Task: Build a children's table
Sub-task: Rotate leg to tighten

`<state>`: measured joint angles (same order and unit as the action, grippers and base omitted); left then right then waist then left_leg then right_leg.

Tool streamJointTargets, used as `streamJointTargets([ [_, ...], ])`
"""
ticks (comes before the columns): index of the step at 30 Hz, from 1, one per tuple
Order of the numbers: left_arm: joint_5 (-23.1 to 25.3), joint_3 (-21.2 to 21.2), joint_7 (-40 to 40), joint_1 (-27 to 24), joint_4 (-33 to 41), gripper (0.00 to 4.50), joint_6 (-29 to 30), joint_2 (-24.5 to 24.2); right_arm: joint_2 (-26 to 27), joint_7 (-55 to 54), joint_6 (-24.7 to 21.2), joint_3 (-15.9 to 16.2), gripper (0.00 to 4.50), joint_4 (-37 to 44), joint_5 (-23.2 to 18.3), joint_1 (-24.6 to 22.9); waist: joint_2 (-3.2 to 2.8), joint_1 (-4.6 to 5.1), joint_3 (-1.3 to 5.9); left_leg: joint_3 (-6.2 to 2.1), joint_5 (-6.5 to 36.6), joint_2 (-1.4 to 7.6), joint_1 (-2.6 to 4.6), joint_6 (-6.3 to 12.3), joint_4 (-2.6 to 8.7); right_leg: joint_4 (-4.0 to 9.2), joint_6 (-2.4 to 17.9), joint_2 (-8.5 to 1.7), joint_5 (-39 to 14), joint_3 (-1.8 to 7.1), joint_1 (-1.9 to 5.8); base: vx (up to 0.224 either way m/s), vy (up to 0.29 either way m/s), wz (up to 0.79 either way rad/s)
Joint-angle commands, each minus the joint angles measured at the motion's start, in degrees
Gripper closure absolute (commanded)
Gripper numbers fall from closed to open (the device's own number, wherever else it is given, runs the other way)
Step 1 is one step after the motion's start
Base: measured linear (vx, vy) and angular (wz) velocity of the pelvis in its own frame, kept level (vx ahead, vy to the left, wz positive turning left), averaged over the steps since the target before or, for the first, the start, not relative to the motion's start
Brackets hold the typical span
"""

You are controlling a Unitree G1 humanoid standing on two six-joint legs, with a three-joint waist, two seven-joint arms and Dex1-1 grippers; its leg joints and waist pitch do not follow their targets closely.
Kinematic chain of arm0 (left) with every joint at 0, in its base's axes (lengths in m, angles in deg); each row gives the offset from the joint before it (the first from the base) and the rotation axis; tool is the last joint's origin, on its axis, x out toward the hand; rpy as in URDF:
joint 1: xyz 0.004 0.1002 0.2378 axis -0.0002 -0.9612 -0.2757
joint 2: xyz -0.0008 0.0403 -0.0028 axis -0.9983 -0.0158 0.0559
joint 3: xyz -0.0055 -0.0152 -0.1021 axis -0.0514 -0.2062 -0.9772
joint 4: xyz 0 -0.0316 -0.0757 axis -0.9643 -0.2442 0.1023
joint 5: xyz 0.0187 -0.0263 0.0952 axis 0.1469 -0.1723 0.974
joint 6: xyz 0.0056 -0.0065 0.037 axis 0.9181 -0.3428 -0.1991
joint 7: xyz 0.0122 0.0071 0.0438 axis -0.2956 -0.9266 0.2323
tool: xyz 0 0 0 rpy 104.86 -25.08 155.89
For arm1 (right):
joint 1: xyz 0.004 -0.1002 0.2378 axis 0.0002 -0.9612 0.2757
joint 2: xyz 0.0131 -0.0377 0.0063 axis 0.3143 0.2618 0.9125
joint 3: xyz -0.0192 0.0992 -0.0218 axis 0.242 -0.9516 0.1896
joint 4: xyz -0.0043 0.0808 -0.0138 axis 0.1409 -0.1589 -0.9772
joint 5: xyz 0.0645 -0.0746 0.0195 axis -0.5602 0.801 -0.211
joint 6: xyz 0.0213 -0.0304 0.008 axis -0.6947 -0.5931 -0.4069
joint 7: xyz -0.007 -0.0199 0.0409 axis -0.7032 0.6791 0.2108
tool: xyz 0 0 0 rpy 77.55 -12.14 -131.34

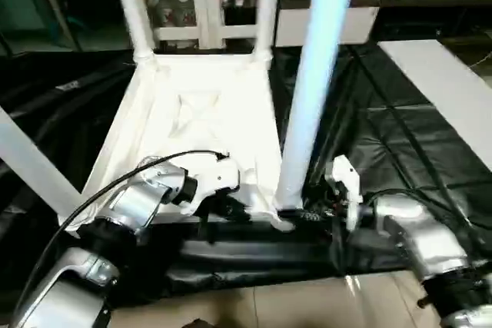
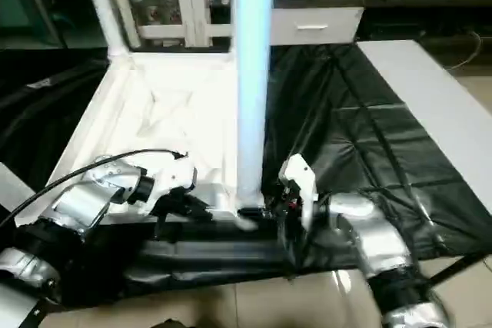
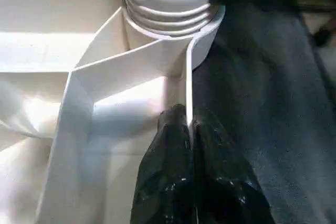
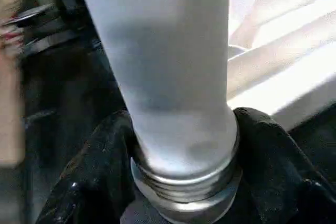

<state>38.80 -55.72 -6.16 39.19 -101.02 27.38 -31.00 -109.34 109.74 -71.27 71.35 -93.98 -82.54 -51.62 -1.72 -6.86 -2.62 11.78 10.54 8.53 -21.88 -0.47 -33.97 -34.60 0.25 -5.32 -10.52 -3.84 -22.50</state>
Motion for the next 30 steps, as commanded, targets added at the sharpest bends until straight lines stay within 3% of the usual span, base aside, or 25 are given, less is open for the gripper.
streamJointTargets([
  [1, 0.99, 0.99, -10.35, 1.57, -7.15, 4.50, 0.48, 7.66, 4.49, -19.05, 3.00, -5.97, 1.87, -6.13, 3.02, 3.57, 0.19, 0.57, 2.71, -2.89, 21.22, 5.10, 1.99, -1.92, 4.77, 5.18, 12.44, -5.18, -22.12, 2.82, 1.20, -0.053, 0.006, 0.00],
  [2, 1.05, 0.80, -11.26, 1.81, -7.61, 4.50, 0.46, 8.04, 4.84, -19.92, 3.11, -6.19, 1.87, -6.32, 3.06, 3.65, 0.28, 1.02, 2.53, -2.92, 23.57, 5.04, 2.20, -2.77, 4.81, 5.58, 11.63, -5.07, -25.15, 2.79, 0.86, -0.073, 0.018, -0.03],
  [3, 1.47, -0.41, -17.19, 3.40, -10.56, 4.50, 0.33, 10.50, 7.17, -25.67, 3.79, -7.68, 1.87, -7.55, 3.27, 4.23, 0.48, 1.85, 2.68, -3.72, 26.68, 5.02, 2.06, -4.45, 5.17, 5.76, 9.64, -5.20, -28.73, 2.43, 1.30, -0.104, 0.039, -0.08],
  [5, 0.80, -3.08, -25.79, 5.92, -14.36, 4.50, 1.75, 14.23, 10.78, -34.45, 4.68, -9.55, 1.88, -9.25, 3.65, 5.13, 0.26, 2.48, 2.83, -3.83, 27.07, 5.15, 1.87, -4.55, 5.47, 5.94, 8.65, -5.15, -27.24, 2.43, 1.37, -0.035, 0.017, -0.04],
  [6, 0.80, -3.08, -25.79, 5.92, -14.36, 4.50, 1.75, 14.23, 10.78, -34.45, 4.68, -9.55, 1.88, -9.25, 3.65, 5.13, 0.25, 2.76, 2.61, -3.72, 27.47, 5.04, 1.91, -4.58, 5.53, 6.09, 8.67, -4.93, -26.94, 2.45, 1.06, 0.000, 0.000, 0.00],
  [7, 0.53, -3.99, -28.65, 6.76, -15.54, 4.50, 2.21, 15.40, 12.01, -37.19, 4.97, -10.17, 1.88, -9.83, 3.65, 5.47, 0.43, 2.80, 2.74, -3.75, 27.97, 4.77, 2.17, -4.18, 5.34, 6.36, 8.51, -5.07, -27.37, 2.40, 1.02, 0.000, 0.000, 0.00],
  [8, 0.78, -4.71, -32.50, 7.94, -17.25, 4.50, 2.62, 16.76, 14.11, -40.74, 6.01, -10.78, 1.88, -10.89, 3.72, 6.08, 0.59, 3.01, 2.73, -3.62, 27.45, 4.60, 1.96, -3.57, 5.28, 6.41, 8.56, -5.04, -27.18, 2.41, 1.14, 0.000, 0.000, 0.00],
  [9, 1.55, -5.27, -36.32, 9.38, -19.61, 4.50, 2.46, 18.18, 16.86, -44.42, 8.10, -10.62, 1.88, -12.64, 4.69, 7.05, 0.19, 3.18, 2.75, -3.53, 26.64, 4.63, 1.91, -2.89, 5.22, 6.67, 8.81, -5.26, -26.74, 2.59, 0.90, 0.000, 0.000, 0.00],
  [10, 1.90, -5.46, -37.39, 9.91, -20.61, 4.50, 2.18, 18.68, 17.89, -45.59, 9.08, -10.22, 1.88, -13.41, 5.42, 7.46, 0.27, 3.32, 2.91, -3.45, 25.98, 4.44, 2.11, -2.50, 4.96, 6.77, 8.95, -5.17, -26.76, 2.46, 0.83, 0.000, 0.000, 0.00],
  [12, 2.37, -5.27, -37.28, 10.33, -21.44, 4.50, 1.76, 18.98, 18.85, -45.66, 9.81, -9.35, 1.88, -14.26, 6.14, 7.97, -0.04, 3.19, 3.01, -3.45, 23.47, 4.63, 1.59, -1.51, 5.19, 6.61, 9.32, -5.12, -23.78, 2.50, 1.21, 0.000, 0.000, 0.00],
  [14, 2.64, -5.38, -36.93, 10.69, -22.14, 4.50, 0.96, 19.21, 19.17, -44.48, 10.51, -8.37, 1.88, -14.31, 6.94, 8.06, -0.22, 3.20, 3.02, -3.21, 23.27, 4.78, 1.64, -0.86, 5.42, 6.27, 10.03, -4.77, -20.00, 2.50, 1.22, 0.000, 0.000, 0.00],
  [15, 3.45, -4.91, -35.32, 10.92, -22.83, 4.50, -0.25, 18.93, 19.23, -40.79, 13.38, -7.01, 1.88, -12.93, 7.63, 7.50, -0.20, 3.20, 3.07, -3.21, 23.13, 4.78, 1.61, -0.74, 5.45, 6.18, 10.27, -4.77, -19.10, 2.47, 1.36, 0.000, 0.000, 0.00],
  [16, 3.64, -4.61, -34.25, 10.85, -22.93, 4.50, -0.78, 18.56, 18.84, -39.82, 14.55, -6.87, 1.32, -12.16, 7.76, 7.24, -0.05, 3.16, 3.07, -3.15, 22.73, 4.76, 1.40, -0.32, 5.45, 6.20, 10.39, -4.91, -18.42, 2.49, 1.57, 0.000, 0.000, 0.00],
  [18, 3.82, -3.12, -30.14, 9.96, -22.18, 4.50, -1.65, 17.09, 17.03, -35.36, 14.62, -7.01, 1.19, -9.59, 6.04, 6.39, 0.00, 2.98, 3.09, -3.01, 22.35, 4.71, 1.53, 0.46, 5.24, 6.24, 10.63, -5.08, -18.52, 2.60, 1.57, 0.000, 0.000, 0.00],
  [20, 3.94, -0.99, -23.47, 8.13, -20.16, 4.50, -1.97, 14.68, 13.19, -30.75, 12.92, -6.79, 1.16, -6.47, 5.31, 5.09, 0.11, 2.53, 3.09, -2.96, 20.05, 4.93, 1.15, 2.09, 5.18, 6.09, 10.67, -5.24, -17.76, 2.71, 1.96, 0.000, 0.000, 0.00],
  [21, 3.94, -0.99, -23.47, 8.13, -20.16, 4.50, -1.97, 14.68, 13.19, -30.75, 12.92, -6.79, 0.90, -6.47, 5.31, 5.09, 0.18, 2.48, 3.13, -2.95, 19.18, 4.94, 1.07, 2.45, 5.14, 5.97, 10.78, -5.20, -17.29, 2.70, 2.02, 0.000, 0.000, 0.00],
  [22, 3.50, 0.53, -17.58, 6.64, -18.11, 4.50, -2.69, 12.68, 9.68, -25.82, 11.26, -5.96, 0.90, -3.57, 4.70, 3.53, 0.14, 2.48, 3.18, -3.02, 18.28, 4.98, 0.95, 2.91, 5.14, 5.90, 10.87, -5.17, -17.29, 2.61, 2.11, 0.000, 0.000, 0.00],
  [24, 3.31, 1.83, -13.42, 5.55, -16.36, 4.50, -3.68, 11.12, 7.30, -21.98, 10.21, -5.49, 0.81, -1.56, 3.71, 2.36, 0.07, 2.17, 3.16, -2.89, 18.39, 5.19, 1.23, 3.29, 5.08, 5.92, 10.93, -5.16, -17.95, 2.74, 1.92, 0.000, 0.000, 0.00],
  [26, 2.72, 3.43, -7.32, 3.88, -13.49, 4.50, -4.07, 8.82, 3.76, -15.89, 8.52, -4.87, 0.81, 1.46, 2.07, 0.53, -0.12, 1.30, 3.31, -2.48, 16.53, 5.47, 1.72, 3.54, 4.93, 5.60, 12.25, -5.01, -15.12, 2.94, 1.62, 0.000, 0.000, 0.00],
  [27, 1.48, 4.43, -1.46, 2.41, -10.66, 4.50, -5.01, 6.96, 1.02, -11.04, 7.32, -4.42, 0.81, 3.39, 1.14, -0.81, 0.11, 1.15, 3.35, -2.30, 16.35, 5.47, 1.86, 3.49, 4.86, 5.56, 12.70, -4.93, -14.29, 2.97, 1.47, 0.076, -0.019, 0.05],
  [28, -0.05, 5.53, 4.77, 0.89, -7.17, 4.50, -4.14, 4.76, -1.90, -5.95, 5.12, -4.04, 0.81, 5.57, -0.27, -2.15, 0.04, 0.37, 3.60, -2.45, 13.13, 5.70, 1.15, 4.73, 4.76, 4.56, 13.54, -4.88, -9.85, 2.76, 2.28, 0.052, -0.009, 0.04],
  [30, -0.64, 6.30, 7.80, 0.28, -5.36, 4.50, -3.23, 3.32, -3.53, -3.00, 2.76, -3.91, 0.81, 6.80, -1.71, -2.72, -0.26, 0.09, 3.68, -2.38, 11.88, 5.89, 1.37, 5.47, 4.70, 4.07, 14.31, -4.54, -7.05, 2.64, 2.03, 0.025, -0.001, -0.01],
])
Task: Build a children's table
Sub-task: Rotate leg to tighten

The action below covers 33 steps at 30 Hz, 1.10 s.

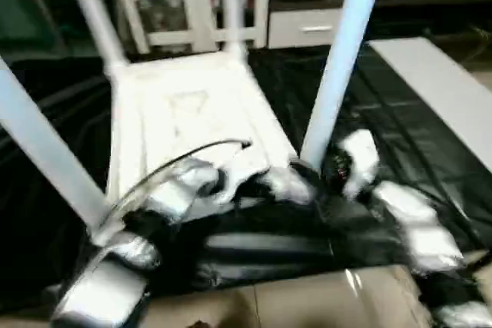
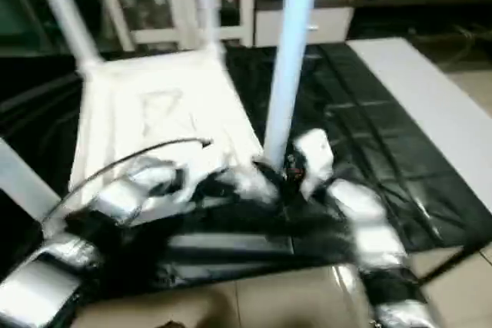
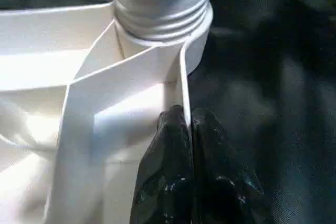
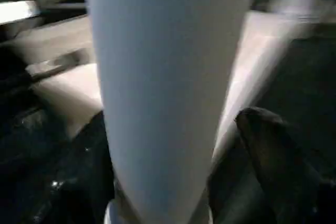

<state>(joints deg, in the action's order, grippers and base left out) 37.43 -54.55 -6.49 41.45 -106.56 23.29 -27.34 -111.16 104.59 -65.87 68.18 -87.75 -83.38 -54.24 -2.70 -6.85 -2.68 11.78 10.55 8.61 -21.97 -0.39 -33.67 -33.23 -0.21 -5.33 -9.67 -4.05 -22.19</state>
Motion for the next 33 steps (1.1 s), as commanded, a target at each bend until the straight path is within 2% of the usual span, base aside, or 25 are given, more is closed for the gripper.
streamJointTargets([
  [1, 0.40, 6.02, 11.17, -2.39, 2.27, 4.50, 3.10, -2.19, -3.71, 6.12, -5.53, -0.21, 0.81, 1.86, -2.34, -0.58, 0.77, -0.16, 3.87, -2.15, 10.98, 5.77, 1.64, 5.76, 4.22, 2.35, 15.95, -4.40, -5.82, 2.75, 1.46, 0.000, 0.000, 0.00],
  [3, 0.37, 6.28, 12.28, -2.47, 3.05, 4.50, 4.10, -2.90, -4.59, 7.69, -6.37, 0.33, 0.81, 2.32, -2.72, -0.70, 0.70, -0.51, 3.77, -2.16, 10.94, 5.80, 1.57, 5.56, 4.23, 2.31, 16.15, -4.55, -6.42, 2.74, 1.56, 0.000, 0.000, 0.00],
  [4, 0.36, 5.80, 12.38, -2.21, 3.27, 4.50, 4.50, -3.07, -5.25, 9.37, -7.52, 1.47, 0.81, 2.48, -2.95, -0.41, 0.86, -0.80, 3.55, -2.10, 12.88, 5.79, 1.62, 4.28, 4.42, 2.75, 15.66, -4.76, -9.87, 2.88, 1.46, 0.000, 0.000, 0.00],
  [5, 0.52, 5.48, 11.99, -1.99, 3.00, 4.50, 4.24, -2.90, -5.14, 9.82, -7.86, 2.07, 0.81, 2.26, -2.82, -0.07, 0.88, -0.87, 3.53, -2.14, 13.50, 5.77, 1.63, 3.65, 4.48, 2.83, 15.50, -4.86, -11.00, 2.90, 1.44, 0.000, 0.000, 0.00],
  [8, 0.91, 5.48, 11.64, -1.87, 3.30, 4.50, 3.81, -3.09, -4.70, 10.48, -8.14, 2.96, 0.81, 1.85, -2.31, 0.54, 0.95, -0.81, 3.28, -2.39, 16.71, 5.70, 1.66, 1.23, 4.83, 3.40, 14.14, -5.19, -16.05, 3.02, 1.42, 0.000, 0.000, 0.00],
  [9, 0.95, 5.42, 11.14, -1.82, 3.35, 4.50, 3.71, -3.00, -4.41, 11.09, -8.40, 3.57, 0.81, 1.72, -2.08, 0.81, 1.17, -0.74, 3.20, -2.42, 17.93, 5.67, 1.82, 0.41, 4.95, 3.67, 13.44, -5.20, -17.83, 3.07, 1.29, 0.000, 0.000, 0.00],
  [11, 0.82, 5.16, 9.66, -1.63, 3.26, 4.50, 3.89, -2.55, -4.14, 12.01, -8.83, 5.05, 0.81, 1.40, -1.20, 1.25, 1.13, -0.79, 3.18, -2.48, 18.74, 5.64, 2.03, -0.44, 4.99, 3.86, 12.82, -5.22, -19.24, 3.15, 1.08, 0.000, 0.000, 0.00],
  [12, 0.81, 5.16, 9.63, -1.63, 3.28, 4.50, 3.91, -2.56, -4.15, 12.03, -8.85, 5.08, 0.96, 1.40, -1.18, 1.26, 1.10, -0.80, 3.21, -2.52, 18.42, 5.65, 1.95, -0.61, 5.02, 3.81, 12.76, -5.19, -18.74, 3.15, 1.13, 0.000, 0.000, 0.00],
  [15, 0.83, 5.17, 9.27, -1.60, 3.70, 4.50, 4.45, -2.49, -4.78, 12.62, -9.12, 6.45, 1.21, 1.34, -0.05, 1.44, 1.15, -0.82, 3.36, -2.49, 17.12, 5.64, 1.84, -0.40, 4.98, 3.53, 12.93, -5.12, -16.51, 3.13, 1.28, 0.000, 0.000, 0.00],
  [17, 0.90, 5.06, 9.27, -1.60, 3.70, 4.50, 4.53, -2.38, -5.60, 12.76, -8.69, 7.20, 1.21, 1.14, 1.48, 1.39, 1.18, -0.92, 3.43, -2.32, 15.94, 5.58, 1.87, 0.24, 4.77, 3.37, 13.43, -5.07, -14.56, 3.15, 1.27, 0.000, 0.000, 0.00],
  [18, 0.94, 5.00, 9.24, -1.64, 3.69, 4.50, 4.47, -2.43, -6.19, 12.97, -8.62, 7.22, 1.47, 1.29, 1.82, 1.17, 1.16, -0.95, 3.45, -2.30, 15.55, 5.56, 1.81, 0.42, 4.72, 3.31, 13.53, -5.08, -14.11, 3.16, 1.33, 0.000, 0.000, 0.00],
  [20, 0.98, 4.89, 9.27, -1.65, 3.49, 4.50, 4.29, -2.59, -6.82, 13.13, -8.89, 6.38, 1.53, 1.45, 1.35, 0.97, 1.18, -1.03, 3.40, -2.33, 15.20, 5.57, 1.71, 1.03, 4.68, 3.35, 13.61, -5.11, -14.30, 3.11, 1.44, 0.000, 0.000, 0.00],
  [21, 1.01, 4.90, 9.38, -1.70, 3.46, 4.50, 4.23, -2.75, -7.17, 13.30, -8.96, 6.21, 1.59, 1.55, 1.30, 0.82, 0.99, -1.02, 3.37, -2.39, 15.60, 5.60, 1.68, 0.99, 4.70, 3.43, 13.50, -5.16, -15.11, 3.11, 1.44, 0.000, 0.000, 0.00],
  [24, 1.09, 4.92, 9.37, -1.82, 3.39, 4.50, 4.07, -2.94, -7.52, 13.77, -9.61, 6.13, 1.78, 1.85, 0.95, 0.50, 1.07, -0.97, 3.39, -2.42, 16.23, 5.64, 1.80, 0.66, 4.76, 3.51, 13.35, -5.07, -15.73, 3.10, 1.39, 0.000, 0.000, 0.00],
  [28, 1.10, 5.07, 9.40, -2.04, 3.62, 4.50, 4.23, -3.19, -7.59, 14.28, -9.94, 6.12, 1.84, 2.28, 1.19, 0.08, 1.01, -1.02, 3.52, -2.38, 15.15, 5.64, 1.74, 0.96, 4.68, 3.18, 14.04, -4.97, -12.95, 3.05, 1.49, 0.000, 0.000, 0.00],
  [33, 1.38, 4.95, 8.41, -2.08, 3.30, 4.50, 4.37, -3.07, -5.75, 11.58, -9.08, 5.27, 1.85, 1.12, 1.48, 0.12, 1.01, -1.03, 3.51, -2.37, 15.37, 5.59, 1.77, 0.87, 4.64, 3.25, 14.10, -5.01, -13.59, 3.04, 1.47, 0.000, 0.000, 0.00],
])
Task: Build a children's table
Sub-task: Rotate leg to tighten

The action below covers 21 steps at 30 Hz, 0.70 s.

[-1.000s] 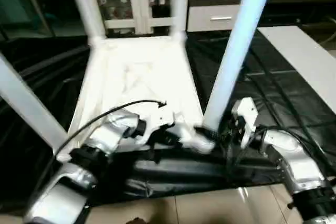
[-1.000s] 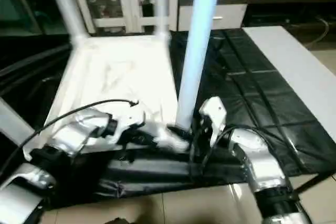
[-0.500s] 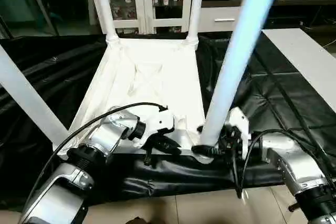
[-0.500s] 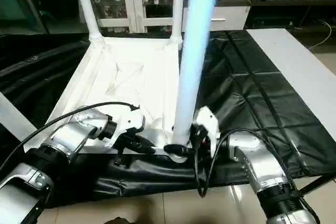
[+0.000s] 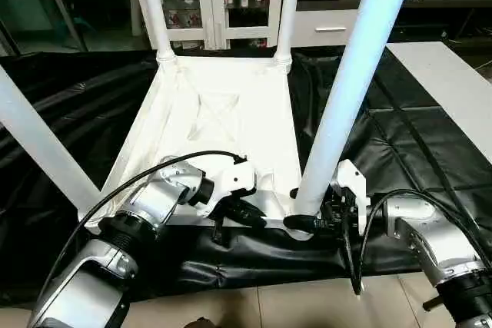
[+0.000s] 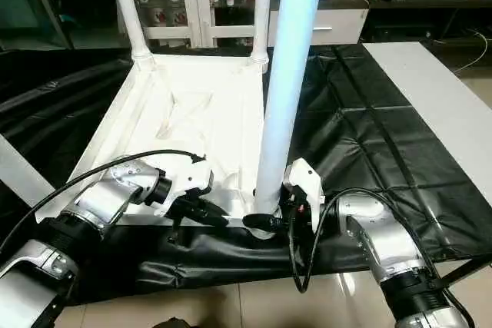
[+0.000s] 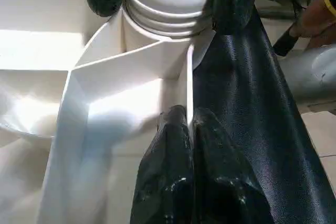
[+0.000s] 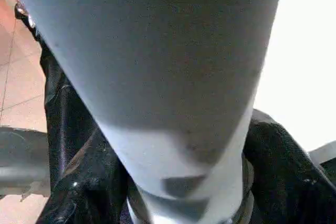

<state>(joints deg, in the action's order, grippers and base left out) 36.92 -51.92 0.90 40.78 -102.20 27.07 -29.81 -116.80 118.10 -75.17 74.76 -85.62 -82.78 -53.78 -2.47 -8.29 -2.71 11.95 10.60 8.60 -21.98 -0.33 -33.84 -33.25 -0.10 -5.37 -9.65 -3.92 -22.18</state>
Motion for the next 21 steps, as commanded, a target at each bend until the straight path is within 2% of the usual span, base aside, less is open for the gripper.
streamJointTargets([
  [1, 2.06, 2.04, -0.16, -1.27, -1.56, 4.50, 0.65, -0.20, 0.92, -4.56, 1.28, -1.92, 1.85, -2.33, 1.69, 0.08, 0.81, 0.47, 3.53, -2.54, 15.41, 5.58, 1.70, 0.70, 4.82, 3.26, 14.01, -5.05, -13.72, 2.93, 1.43, 0.000, 0.000, 0.00],
  [2, 2.55, 1.07, -4.34, -0.68, -3.31, 4.50, 0.99, 1.31, 3.55, -11.58, 2.34, -3.73, 1.85, -5.60, 2.99, 1.27, 0.80, 0.62, 3.40, -2.66, 16.32, 5.54, 1.65, 0.38, 4.92, 3.43, 13.76, -5.14, -15.14, 2.89, 1.47, 0.000, 0.000, 0.00],
  [3, 2.69, 0.80, -5.57, -0.49, -3.84, 4.50, 1.09, 1.76, 4.25, -13.27, 2.54, -4.20, 1.86, -6.40, 3.20, 1.54, 0.80, 0.80, 3.38, -2.70, 16.72, 5.54, 1.62, 0.06, 4.96, 3.46, 13.65, -5.17, -15.79, 2.91, 1.42, 0.000, 0.000, 0.00],
  [4, 3.06, 0.14, -8.63, -0.01, -5.16, 4.50, 1.33, 2.89, 5.97, -17.46, 3.03, -5.37, 1.86, -8.35, 3.72, 2.21, 0.73, 1.18, 3.02, -2.71, 19.26, 5.24, 1.73, -0.96, 5.06, 4.04, 13.07, -5.21, -19.43, 2.92, 0.98, 0.000, 0.000, 0.00],
  [5, 3.54, -0.92, -13.58, 0.89, -7.34, 4.50, 1.76, 4.80, 8.46, -22.90, 3.42, -6.90, 1.86, -10.80, 4.02, 2.99, 0.88, 1.73, 2.81, -3.15, 22.83, 5.16, 2.04, -2.62, 5.25, 4.52, 11.84, -5.38, -24.84, 2.75, 0.96, -0.053, -0.004, -0.04],
  [6, 3.75, -1.88, -17.67, 1.78, -9.22, 4.50, 2.32, 6.44, 10.30, -26.55, 3.74, -7.83, 1.86, -12.33, 4.09, 3.46, 0.82, 2.16, 2.66, -3.32, 24.75, 5.17, 2.27, -3.49, 5.26, 4.66, 11.26, -5.35, -27.22, 2.69, 0.73, -0.091, 0.006, -0.06],
  [7, 3.51, -3.57, -23.49, 3.26, -12.05, 4.50, 3.34, 9.02, 12.99, -31.86, 4.63, -9.04, 1.86, -14.47, 4.21, 4.19, 0.86, 2.93, 2.36, -3.59, 28.41, 4.98, 2.68, -4.49, 5.31, 5.38, 9.47, -5.23, -32.31, 2.38, 0.46, -0.071, 0.010, -0.05],
  [8, 3.51, -3.57, -23.49, 3.26, -12.05, 4.50, 3.34, 9.02, 12.99, -31.86, 4.63, -9.04, 1.86, -14.47, 4.21, 4.19, 0.82, 3.52, 2.30, -4.05, 31.12, 4.88, 2.88, -5.00, 5.35, 5.88, 7.75, -5.33, -35.52, 2.02, 0.53, -0.068, 0.025, -0.07],
  [9, 3.28, -4.24, -25.51, 3.82, -13.07, 4.50, 3.68, 9.98, 14.00, -33.90, 5.03, -9.49, 1.86, -15.30, 4.29, 4.51, 0.86, 3.84, 2.28, -4.22, 32.15, 4.86, 2.85, -4.95, 5.37, 6.09, 6.94, -5.26, -36.49, 1.85, 0.56, -0.055, 0.030, -0.09],
  [10, 2.14, -6.64, -31.48, 5.38, -15.63, 4.50, 4.82, 12.45, 16.52, -40.39, 6.44, -10.80, 1.86, -17.61, 4.79, 5.74, 0.62, 4.63, 2.02, -4.30, 34.81, 4.68, 2.91, -4.98, 5.46, 6.72, 5.40, -5.01, -38.35, 1.57, 0.17, -0.055, 0.030, -0.09],
  [11, 1.32, -8.55, -37.01, 6.88, -17.96, 4.50, 5.25, 14.66, 19.18, -46.61, 7.47, -11.98, 1.86, -19.97, 5.11, 7.11, 0.39, 4.97, 2.00, -4.38, 36.10, 4.52, 3.22, -5.20, 5.30, 6.95, 4.99, -4.89, -39.14, 1.15, -0.09, -0.063, 0.028, -0.07],
  [12, 1.23, -8.88, -38.17, 7.17, -18.43, 4.50, 5.18, 15.02, 19.66, -47.71, 7.89, -12.05, 1.86, -20.43, 5.31, 7.40, 0.29, 5.33, 1.94, -4.39, 37.93, 4.39, 3.86, -5.32, 5.19, 7.37, 4.65, -4.60, -39.84, 0.55, -0.46, 0.000, 0.000, 0.00],
  [13, 0.97, -9.98, -42.43, 8.20, -20.16, 4.50, 4.72, 16.27, 21.44, -51.67, 9.58, -12.17, 1.87, -22.15, 6.16, 8.53, 0.07, 6.30, 1.93, -4.82, 40.41, 4.38, 3.97, -5.42, 5.40, 7.65, 3.72, -4.16, -38.97, -0.65, 0.13, -0.065, 0.035, -0.08],
  [14, 1.71, -9.63, -44.32, 8.70, -21.14, 4.50, 3.94, 16.62, 23.19, -53.18, 10.90, -12.38, 1.87, -23.45, 5.87, 9.55, -0.94, 6.63, 1.83, -5.08, 43.29, 4.78, 3.58, -5.48, 6.34, 7.17, 3.47, -3.76, -35.67, -1.55, 0.99, -0.043, 0.052, -0.09],
  [15, 2.06, -9.47, -45.01, 8.92, -21.61, 4.50, 3.56, 16.75, 23.95, -53.77, 11.54, -12.54, 1.87, -24.13, 5.73, 10.02, -0.96, 6.92, 1.64, -5.02, 45.30, 5.19, 3.10, -5.60, 7.28, 6.56, 3.56, -3.31, -33.27, -1.85, 1.58, -0.064, 0.062, -0.10],
  [16, 2.48, -9.04, -44.53, 9.25, -22.19, 4.50, 3.00, 16.84, 25.38, -54.37, 13.29, -12.20, 1.87, -25.26, 6.15, 11.13, -1.14, 6.87, 1.60, -4.81, 48.31, 5.87, 1.85, -6.12, 9.25, 4.12, 4.32, -2.80, -28.17, -1.62, 2.92, 0.000, 0.000, 0.00],
  [17, 2.69, -8.95, -43.95, 9.37, -22.34, 4.50, 2.68, 16.73, 25.88, -52.40, 14.12, -11.43, 1.87, -25.37, 6.40, 11.56, -1.17, 6.39, 1.96, -3.44, 48.92, 5.72, 2.15, -6.90, 10.26, 2.74, 6.01, -2.64, -25.59, -1.14, 2.51, 0.000, 0.000, 0.00],
  [18, 3.08, -9.03, -43.81, 9.54, -22.71, 4.50, 2.31, 16.76, 26.24, -51.40, 14.65, -11.04, 1.87, -25.62, 6.73, 11.86, -0.04, 6.56, 1.93, -2.97, 45.44, 4.37, 3.80, -6.39, 7.95, 5.59, 6.20, -4.01, -30.82, -0.33, 0.56, 0.000, 0.000, 0.00],
  [19, 3.56, -8.91, -42.99, 9.58, -22.93, 4.50, 2.12, 16.51, 26.39, -49.37, 15.39, -10.72, 1.87, -25.27, 6.76, 11.84, 0.62, 6.51, 1.90, -2.87, 41.41, 3.27, 5.08, -5.08, 5.54, 7.99, 5.36, -5.35, -37.05, -0.36, -0.87, 0.000, 0.000, 0.00],
  [20, 3.91, -8.95, -42.81, 9.81, -23.54, 4.50, 1.87, 16.46, 26.58, -48.56, 16.15, -10.62, 1.87, -25.46, 6.84, 11.99, 1.31, 6.03, 1.67, -3.35, 29.65, 2.08, 5.16, -1.22, 1.79, 11.03, 2.80, -8.23, -47.37, -0.69, -0.49, 0.000, 0.000, 0.00],
  [21, 4.30, -8.69, -42.03, 9.74, -23.61, 4.50, 1.49, 15.99, 26.01, -46.59, 17.29, -10.11, 1.87, -24.69, 7.07, 11.67, 0.48, 5.37, 1.74, -3.95, 21.20, 2.80, 2.43, 0.91, 2.77, 10.37, 1.31, -8.79, -47.87, -0.89, 2.38, 0.056, 0.002, -0.22],
])
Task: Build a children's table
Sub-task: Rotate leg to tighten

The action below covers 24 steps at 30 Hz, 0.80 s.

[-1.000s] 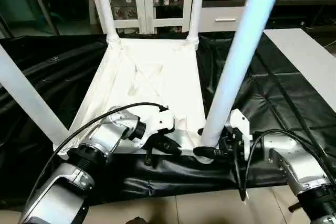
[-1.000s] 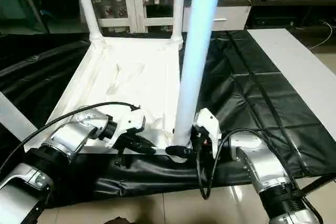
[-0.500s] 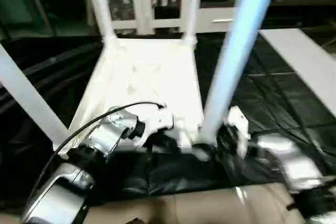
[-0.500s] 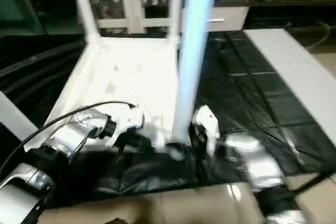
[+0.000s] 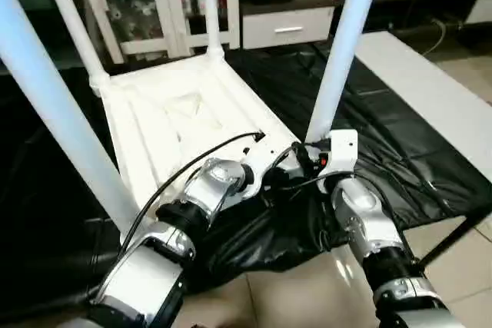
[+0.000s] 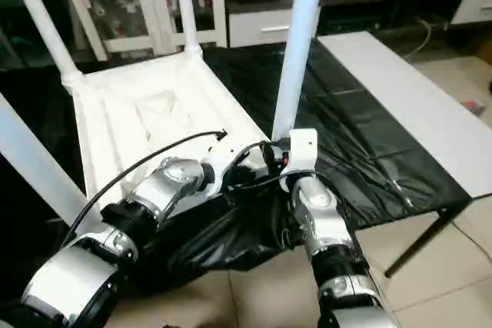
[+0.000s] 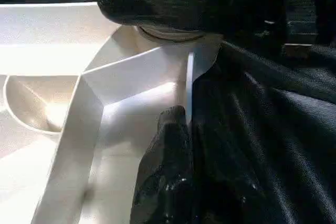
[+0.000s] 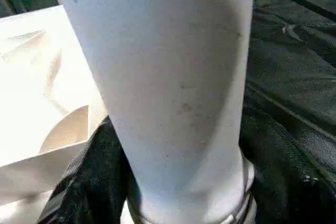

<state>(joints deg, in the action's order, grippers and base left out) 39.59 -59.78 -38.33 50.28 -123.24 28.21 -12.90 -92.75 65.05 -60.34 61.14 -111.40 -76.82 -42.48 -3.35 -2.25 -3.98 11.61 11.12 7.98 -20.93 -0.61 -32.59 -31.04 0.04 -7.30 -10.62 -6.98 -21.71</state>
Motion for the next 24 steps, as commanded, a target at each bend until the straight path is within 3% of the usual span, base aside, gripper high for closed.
streamJointTargets([
  [1, 1.88, -0.49, -1.67, 0.36, -3.13, 4.50, -0.29, -1.30, 1.44, 8.63, 3.19, 3.83, 1.31, 1.51, 0.95, 0.19, 1.22, -0.74, 3.03, -4.02, 19.46, 4.10, -0.11, 1.30, 3.01, 7.27, 0.68, -6.00, -43.89, 1.77, 2.96, 0.053, 0.023, -0.25],
  [2, 2.02, -0.12, -0.32, 0.28, -3.36, 4.50, -0.72, -1.68, 0.74, 10.84, 3.39, 4.22, 1.17, 2.32, 0.68, -0.21, 0.62, -0.54, 3.30, -4.55, 23.73, 5.34, 0.33, 0.39, 4.23, 6.29, 0.93, -4.11, -37.56, 1.22, 2.08, 0.000, 0.000, 0.00],
  [3, 2.29, 0.44, 1.15, -0.02, -3.19, 4.50, -1.31, -2.31, -0.50, 12.41, 3.51, 4.61, 1.17, 3.47, 0.82, -0.77, 0.43, -0.44, 3.49, -4.59, 26.88, 5.72, 1.00, -0.37, 4.56, 5.90, 1.77, -3.65, -34.35, 1.25, 1.64, 0.000, 0.000, 0.00],
  [4, 2.42, 1.60, 4.19, -0.50, -3.07, 4.50, -2.53, -3.31, -2.63, 14.51, 3.70, 5.27, 1.15, 4.65, 0.98, -1.46, 0.27, -0.39, 3.61, -4.53, 31.30, 5.95, 1.63, -1.81, 4.91, 5.25, 4.11, -3.54, -28.41, 1.56, 1.23, 0.000, 0.000, 0.00],
  [6, 2.46, 2.23, 6.24, -0.86, -2.77, 4.50, -3.08, -3.89, -3.81, 16.09, 3.36, 5.60, 0.89, 5.54, 0.81, -1.94, 0.48, -0.12, 3.30, -4.56, 33.56, 5.76, 0.90, -2.17, 5.45, 4.63, 6.01, -3.78, -25.66, 1.91, 1.64, 0.000, 0.000, 0.00],
  [7, 2.53, 3.69, 11.61, -2.00, -1.30, 4.50, -3.88, -5.57, -7.03, 22.38, 1.27, 6.19, 0.89, 9.35, -1.20, -3.94, 0.60, 0.01, 3.43, -4.40, 32.93, 5.64, 0.71, -1.87, 5.34, 4.52, 6.81, -4.22, -25.68, 2.23, 1.85, 0.000, 0.000, 0.00],
  [9, 2.52, 4.76, 15.99, -2.96, 0.29, 4.50, -3.99, -7.05, -9.80, 27.39, -0.16, 6.81, 0.89, 12.33, -2.56, -5.57, 1.04, -0.51, 3.42, -3.87, 29.67, 5.61, 0.87, -0.29, 4.97, 4.57, 8.14, -4.55, -24.51, 2.96, 1.79, 0.000, 0.000, 0.00],
  [10, 2.48, 5.60, 19.26, -3.69, 1.50, 4.50, -5.12, -8.16, -11.64, 30.40, -0.80, 7.38, 0.89, 14.05, -3.09, -6.55, 1.05, -0.91, 3.39, -3.71, 27.33, 5.71, 0.59, 0.76, 4.82, 4.37, 8.93, -4.84, -24.10, 3.44, 1.86, 0.000, 0.000, 0.00],
  [12, 2.19, 7.28, 26.80, -5.23, 4.43, 4.50, -6.60, -10.77, -15.18, 36.34, -2.59, 8.23, 0.89, 17.03, -4.08, -8.25, 0.91, -1.20, 3.56, -3.28, 24.82, 5.78, 0.70, 1.55, 4.61, 4.16, 10.14, -4.84, -23.41, 3.84, 1.60, 0.000, 0.000, 0.00],
  [13, 1.38, 8.66, 32.66, -6.49, 7.08, 4.50, -7.75, -12.85, -17.31, 39.75, -3.82, 8.64, 0.89, 18.80, -4.66, -9.19, 0.95, -1.69, 3.69, -3.17, 22.90, 6.00, 0.65, 2.03, 4.66, 3.79, 10.76, -4.68, -21.61, 3.94, 1.83, 0.000, 0.000, 0.00],
  [14, 1.38, 8.66, 32.66, -6.49, 7.08, 4.50, -7.75, -12.85, -17.31, 39.75, -3.82, 8.64, 0.89, 18.80, -4.66, -9.19, 1.15, -1.93, 3.73, -3.08, 22.03, 6.08, 0.68, 2.30, 4.66, 3.62, 11.15, -4.60, -20.74, 3.94, 1.89, 0.000, 0.000, 0.00],
  [16, 0.51, 10.45, 39.94, -7.94, 10.76, 4.50, -6.65, -15.88, -20.27, 44.30, -6.18, 9.08, 0.89, 21.35, -5.67, -10.32, 1.02, -3.03, 3.97, -2.55, 19.78, 6.40, 1.22, 2.01, 4.56, 2.90, 12.40, -4.19, -17.96, 4.14, 1.46, 0.000, 0.000, 0.00],
  [18, 1.07, 11.10, 42.31, -8.48, 12.68, 4.50, -7.00, -17.67, -22.35, 46.95, -9.08, 9.72, 0.89, 22.56, -6.27, -10.34, 1.34, -4.08, 4.02, -1.95, 19.04, 6.26, 1.55, 1.91, 4.21, 2.36, 13.14, -3.93, -16.49, 4.62, 0.73, 0.058, -0.040, 0.12],
  [20, 1.30, 11.05, 42.71, -8.62, 13.35, 4.50, -6.85, -17.89, -22.81, 48.01, -10.46, 10.51, 0.89, 22.19, -5.91, -9.92, 1.63, -4.64, 4.05, -1.87, 18.81, 6.31, 1.61, 1.33, 4.07, 2.06, 13.36, -4.02, -16.78, 4.94, 0.60, 0.060, -0.033, 0.11],
  [23, 1.36, 11.03, 42.81, -8.56, 13.64, 4.50, -6.53, -17.81, -22.78, 49.58, -11.09, 11.94, 0.89, 21.58, -4.92, -9.35, 1.83, -4.68, 4.45, -2.16, 14.94, 6.21, 0.66, 1.93, 3.92, 1.03, 13.99, -3.96, -12.73, 4.84, 1.36, 0.058, -0.009, 0.04],
  [24, 1.36, 11.03, 42.81, -8.56, 13.64, 4.50, -6.53, -17.81, -22.78, 49.58, -11.09, 11.94, 0.89, 21.58, -4.92, -9.35, 1.75, -4.69, 4.55, -2.17, 14.41, 6.21, 0.68, 2.07, 3.86, 0.89, 14.05, -3.88, -11.93, 4.80, 1.35, 0.000, 0.000, 0.00],
])
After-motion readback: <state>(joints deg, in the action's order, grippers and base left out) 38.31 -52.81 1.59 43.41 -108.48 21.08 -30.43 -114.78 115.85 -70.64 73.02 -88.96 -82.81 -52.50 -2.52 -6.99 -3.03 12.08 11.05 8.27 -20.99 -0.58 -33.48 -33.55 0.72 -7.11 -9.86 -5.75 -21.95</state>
